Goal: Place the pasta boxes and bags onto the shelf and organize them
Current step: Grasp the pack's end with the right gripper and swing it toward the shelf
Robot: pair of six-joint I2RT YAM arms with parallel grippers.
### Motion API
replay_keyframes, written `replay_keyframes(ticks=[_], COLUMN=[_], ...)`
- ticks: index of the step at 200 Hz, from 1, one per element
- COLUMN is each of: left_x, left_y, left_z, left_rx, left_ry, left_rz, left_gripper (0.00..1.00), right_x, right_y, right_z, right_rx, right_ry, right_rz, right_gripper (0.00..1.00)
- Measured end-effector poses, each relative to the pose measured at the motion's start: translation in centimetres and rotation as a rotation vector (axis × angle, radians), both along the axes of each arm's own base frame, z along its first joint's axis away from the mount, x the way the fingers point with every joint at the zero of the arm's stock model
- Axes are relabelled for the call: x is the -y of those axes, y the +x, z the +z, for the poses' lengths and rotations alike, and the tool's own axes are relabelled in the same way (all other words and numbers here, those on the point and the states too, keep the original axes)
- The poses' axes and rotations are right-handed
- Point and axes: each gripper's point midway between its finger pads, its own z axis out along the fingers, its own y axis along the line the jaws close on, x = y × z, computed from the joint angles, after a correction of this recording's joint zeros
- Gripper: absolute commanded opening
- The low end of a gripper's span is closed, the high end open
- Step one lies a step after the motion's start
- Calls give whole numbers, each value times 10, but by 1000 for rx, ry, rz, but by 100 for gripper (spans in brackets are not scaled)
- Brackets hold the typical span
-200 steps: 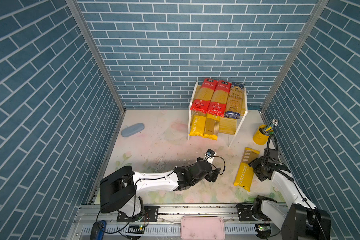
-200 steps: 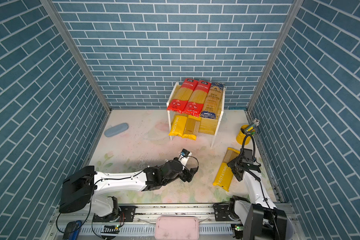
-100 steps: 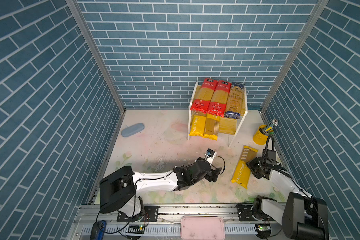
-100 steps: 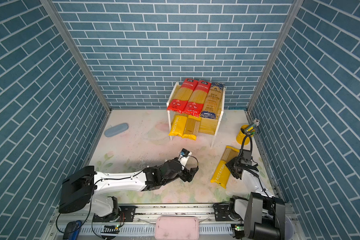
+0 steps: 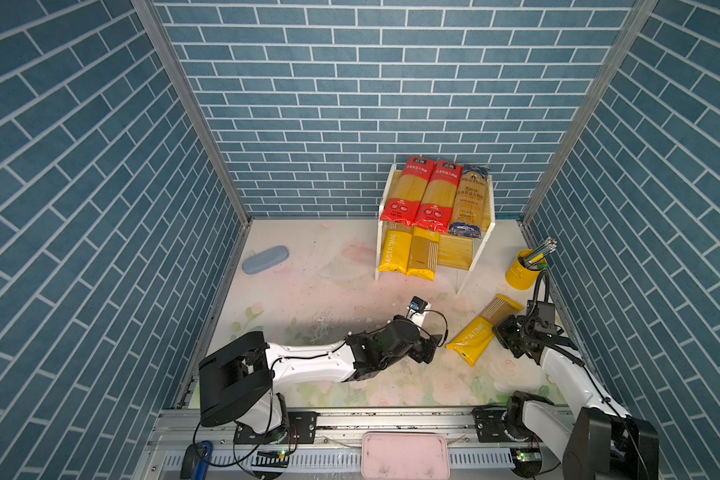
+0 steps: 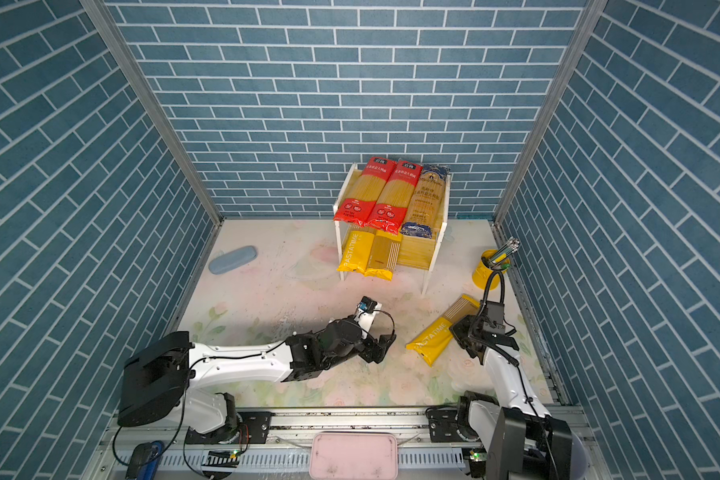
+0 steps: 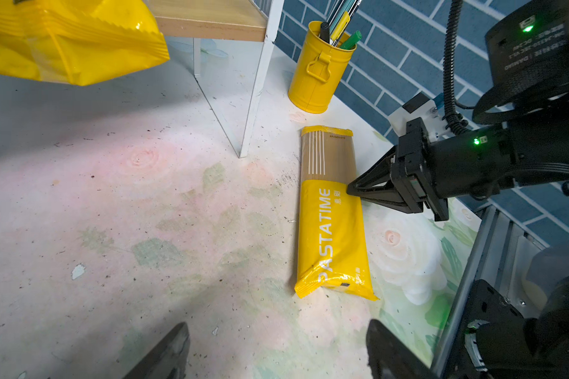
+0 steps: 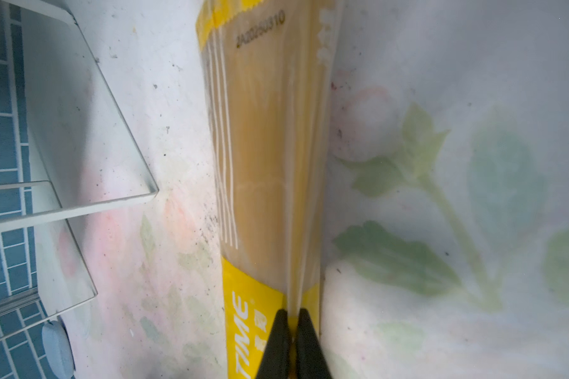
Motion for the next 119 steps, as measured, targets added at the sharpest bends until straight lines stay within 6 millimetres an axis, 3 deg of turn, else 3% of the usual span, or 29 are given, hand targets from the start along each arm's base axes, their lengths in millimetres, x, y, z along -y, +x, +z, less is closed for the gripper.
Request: replay_keyframes(ticks=[66,119], left_x=[-9,-14], left_y=[10,21], left_z=[5,6], left_rx=[-35,-98], left_ry=[-45,-107], left_rz=[43,78], left_gripper=[85,84], right_x=[-12,-38], right_y=[-10,-22], right_z=[41,63], right_rx=[45,40], right_ry=[3,16], right_rz=[41,136], right_gripper=[0,0])
